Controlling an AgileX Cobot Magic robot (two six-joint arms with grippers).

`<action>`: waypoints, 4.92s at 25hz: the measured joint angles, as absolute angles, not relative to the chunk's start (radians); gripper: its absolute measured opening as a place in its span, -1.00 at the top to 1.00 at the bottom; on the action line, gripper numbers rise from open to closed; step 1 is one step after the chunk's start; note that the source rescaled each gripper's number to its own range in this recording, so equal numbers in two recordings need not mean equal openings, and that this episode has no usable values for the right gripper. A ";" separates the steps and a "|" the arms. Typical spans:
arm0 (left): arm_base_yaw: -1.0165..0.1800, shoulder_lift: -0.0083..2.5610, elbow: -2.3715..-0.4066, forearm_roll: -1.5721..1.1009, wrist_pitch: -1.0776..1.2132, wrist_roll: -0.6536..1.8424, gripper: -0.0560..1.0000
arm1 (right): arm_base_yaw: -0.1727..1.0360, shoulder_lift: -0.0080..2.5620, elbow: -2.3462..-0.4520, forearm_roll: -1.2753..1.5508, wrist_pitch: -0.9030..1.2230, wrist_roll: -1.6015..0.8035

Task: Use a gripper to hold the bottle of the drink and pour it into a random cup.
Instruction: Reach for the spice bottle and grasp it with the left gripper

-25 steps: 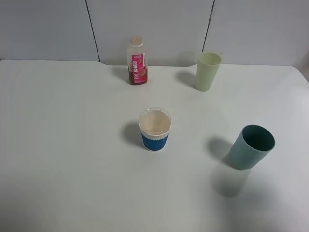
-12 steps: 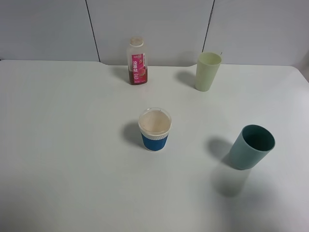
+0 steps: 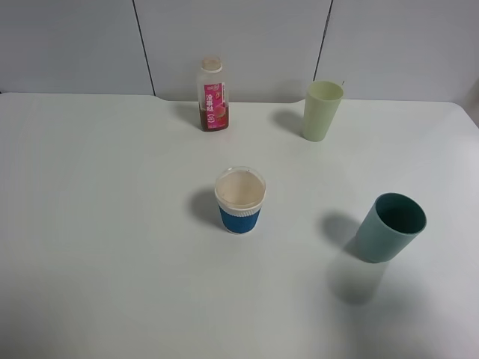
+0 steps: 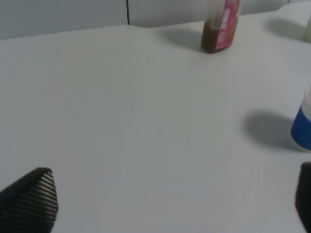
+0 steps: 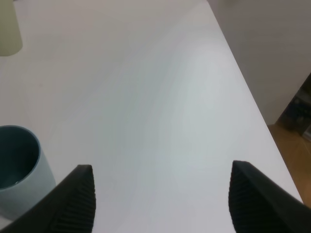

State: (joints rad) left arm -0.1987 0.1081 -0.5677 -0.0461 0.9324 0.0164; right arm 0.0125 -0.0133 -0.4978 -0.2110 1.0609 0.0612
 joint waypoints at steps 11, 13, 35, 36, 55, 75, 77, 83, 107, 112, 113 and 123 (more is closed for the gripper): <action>-0.199 0.394 -0.568 -0.052 0.731 0.016 -1.00 | 0.013 -0.013 -0.498 -0.211 1.061 0.061; -0.199 0.432 -0.568 -0.053 0.693 0.016 -1.00 | 0.013 -0.013 -0.498 -0.211 1.061 0.061; -0.199 0.918 -0.570 -0.057 0.391 0.110 -1.00 | 0.013 -0.013 -0.498 -0.211 1.061 0.061; -0.199 0.944 -0.570 -0.057 0.372 0.110 -1.00 | 0.013 -0.013 -0.498 -0.211 1.061 0.061; -0.199 1.324 -0.570 -0.043 -0.009 0.110 -1.00 | 0.013 -0.013 -0.498 -0.211 1.061 0.061; -0.199 1.601 -0.571 0.350 -0.540 -0.126 -1.00 | 0.013 -0.013 -0.498 -0.211 1.061 0.061; -0.199 1.625 -0.572 0.389 -0.598 -0.146 -1.00 | 0.013 -0.013 -0.498 -0.211 1.061 0.061; -0.199 1.697 -0.574 0.483 -0.752 -0.165 -1.00 | 0.013 -0.013 -0.498 -0.211 1.061 0.061; -0.199 1.987 -0.912 0.711 -0.703 -0.283 -1.00 | 0.013 -0.013 -0.498 -0.211 1.061 0.061; -0.199 2.031 -0.986 0.760 -0.700 -0.294 -1.00 | 0.013 -0.013 -0.498 -0.211 1.061 0.061; -0.199 2.037 -0.999 0.770 -0.700 -0.298 -1.00 | 0.013 -0.013 -0.498 -0.211 1.061 0.061; -0.199 2.132 -1.134 0.908 -0.727 -0.351 -1.00 | 0.013 -0.013 -0.498 -0.211 1.061 0.061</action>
